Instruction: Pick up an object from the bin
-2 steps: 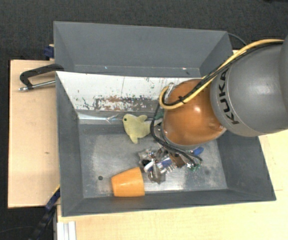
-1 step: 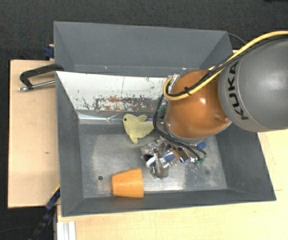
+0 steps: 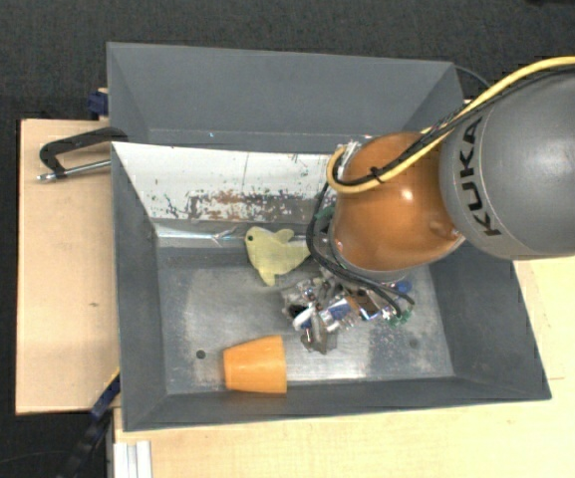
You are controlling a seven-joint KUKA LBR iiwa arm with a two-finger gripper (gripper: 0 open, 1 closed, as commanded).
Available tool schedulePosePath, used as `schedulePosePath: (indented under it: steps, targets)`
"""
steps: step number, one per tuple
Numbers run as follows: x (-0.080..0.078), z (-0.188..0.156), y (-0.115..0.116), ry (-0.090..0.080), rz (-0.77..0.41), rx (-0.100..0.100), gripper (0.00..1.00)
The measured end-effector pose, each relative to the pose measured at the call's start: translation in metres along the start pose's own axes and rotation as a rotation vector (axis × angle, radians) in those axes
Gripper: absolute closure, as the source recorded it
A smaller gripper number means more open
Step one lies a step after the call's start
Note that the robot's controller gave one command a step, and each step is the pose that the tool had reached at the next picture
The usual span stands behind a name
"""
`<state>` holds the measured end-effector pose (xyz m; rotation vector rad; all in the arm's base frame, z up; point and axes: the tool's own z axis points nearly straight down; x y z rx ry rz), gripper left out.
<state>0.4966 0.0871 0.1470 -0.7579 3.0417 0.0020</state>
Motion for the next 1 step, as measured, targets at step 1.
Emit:
schedulePosePath:
  steps: [1]
  targets:
    - [-0.0018,-0.0287,0.0007,-0.001,0.000,0.001,1.00]
